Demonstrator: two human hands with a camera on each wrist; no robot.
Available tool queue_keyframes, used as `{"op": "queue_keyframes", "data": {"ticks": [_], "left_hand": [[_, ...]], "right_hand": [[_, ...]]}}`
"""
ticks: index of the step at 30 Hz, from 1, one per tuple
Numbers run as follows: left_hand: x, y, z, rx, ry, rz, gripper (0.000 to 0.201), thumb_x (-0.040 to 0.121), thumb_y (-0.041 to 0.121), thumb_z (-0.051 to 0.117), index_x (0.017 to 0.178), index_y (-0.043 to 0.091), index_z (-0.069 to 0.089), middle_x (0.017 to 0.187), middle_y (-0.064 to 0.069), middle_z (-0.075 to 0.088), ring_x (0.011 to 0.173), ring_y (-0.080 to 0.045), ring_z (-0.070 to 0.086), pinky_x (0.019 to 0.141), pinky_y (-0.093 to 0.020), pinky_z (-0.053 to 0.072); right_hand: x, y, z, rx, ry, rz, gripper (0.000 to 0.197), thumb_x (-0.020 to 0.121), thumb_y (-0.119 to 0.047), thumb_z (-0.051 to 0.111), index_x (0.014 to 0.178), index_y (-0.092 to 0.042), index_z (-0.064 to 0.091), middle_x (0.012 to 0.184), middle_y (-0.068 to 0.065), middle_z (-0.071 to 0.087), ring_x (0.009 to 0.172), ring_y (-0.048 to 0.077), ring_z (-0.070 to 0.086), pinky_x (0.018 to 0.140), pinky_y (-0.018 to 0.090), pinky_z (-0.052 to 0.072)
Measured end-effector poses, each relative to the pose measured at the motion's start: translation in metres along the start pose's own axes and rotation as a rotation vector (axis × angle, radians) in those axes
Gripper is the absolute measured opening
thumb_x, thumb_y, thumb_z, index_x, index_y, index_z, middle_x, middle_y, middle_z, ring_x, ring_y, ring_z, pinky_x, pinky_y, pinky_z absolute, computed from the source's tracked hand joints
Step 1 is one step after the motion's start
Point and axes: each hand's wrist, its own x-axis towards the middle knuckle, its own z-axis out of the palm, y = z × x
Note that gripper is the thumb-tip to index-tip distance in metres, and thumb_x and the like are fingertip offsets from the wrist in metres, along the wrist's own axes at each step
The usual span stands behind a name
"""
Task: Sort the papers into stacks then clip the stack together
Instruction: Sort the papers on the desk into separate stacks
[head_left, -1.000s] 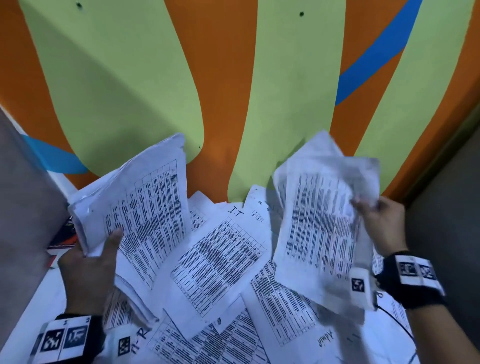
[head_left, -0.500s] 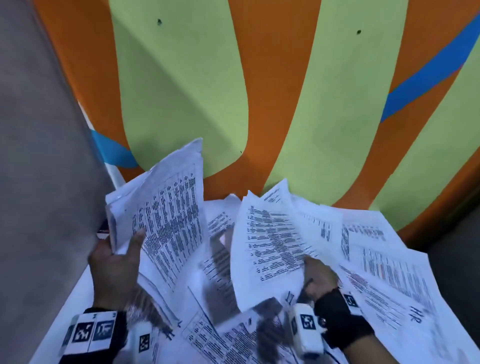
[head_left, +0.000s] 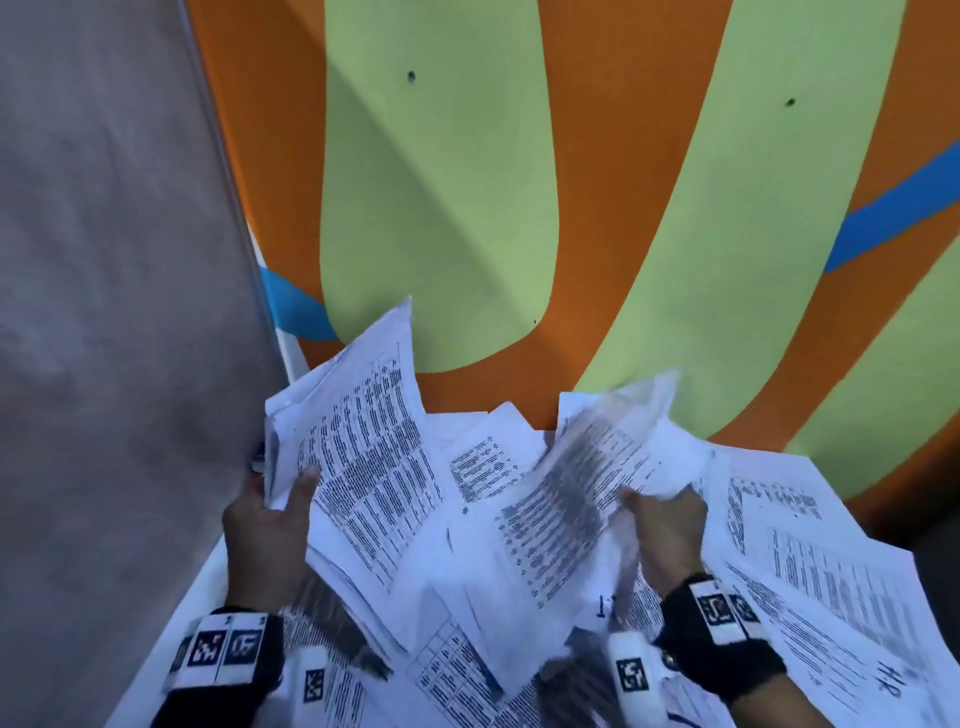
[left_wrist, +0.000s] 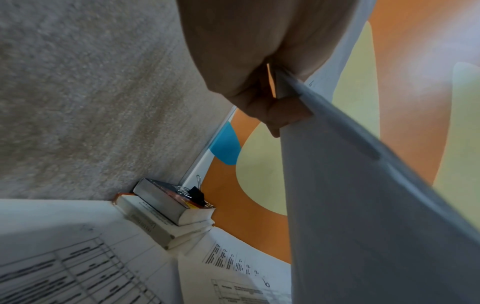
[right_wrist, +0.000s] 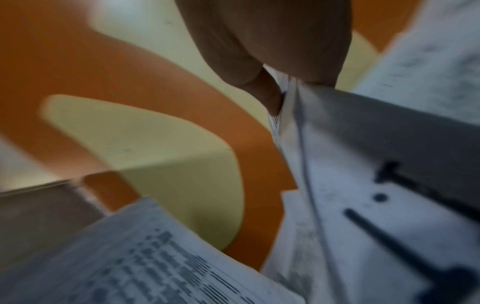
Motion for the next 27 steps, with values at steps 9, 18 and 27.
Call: {"op": "queue_keyframes", "data": {"ticks": [9, 18, 27], "left_hand": [[0.038, 0.024, -0.001, -0.001, -0.032, 0.013, 0.027, 0.082, 0.025, 0.071, 0.072, 0.003, 0.06, 0.071, -0.004, 0.057, 0.07, -0.013, 0.051, 0.065, -0.027, 0.038], [0.015, 0.042, 0.046, -0.168, -0.592, -0.138, 0.065, 0.058, 0.084, 0.055, 0.089, 0.029, 0.069, 0.083, 0.011, 0.069, 0.077, -0.005, 0.064, 0.074, -0.027, 0.046], [-0.001, 0.073, 0.06, -0.107, -0.735, 0.061, 0.052, 0.061, 0.057, 0.077, 0.097, 0.022, 0.064, 0.089, 0.012, 0.075, 0.085, -0.003, 0.069, 0.072, -0.025, 0.055]], "right_hand": [[0.01, -0.131, -0.055, 0.479, -0.765, -0.082, 0.054, 0.08, -0.007, 0.062, 0.133, -0.007, 0.052, 0.135, 0.005, 0.058, 0.125, 0.02, 0.054, 0.101, 0.048, 0.043], [0.02, -0.102, -0.025, 0.23, -0.78, -0.001, 0.024, 0.08, 0.004, 0.06, 0.103, 0.001, 0.068, 0.097, 0.008, 0.075, 0.081, 0.015, 0.072, 0.065, 0.023, 0.058], [-0.001, -0.083, 0.001, 0.196, -0.661, -0.253, 0.066, 0.068, -0.018, 0.081, 0.126, -0.003, 0.052, 0.126, 0.013, 0.064, 0.11, 0.022, 0.065, 0.092, 0.036, 0.054]]}}
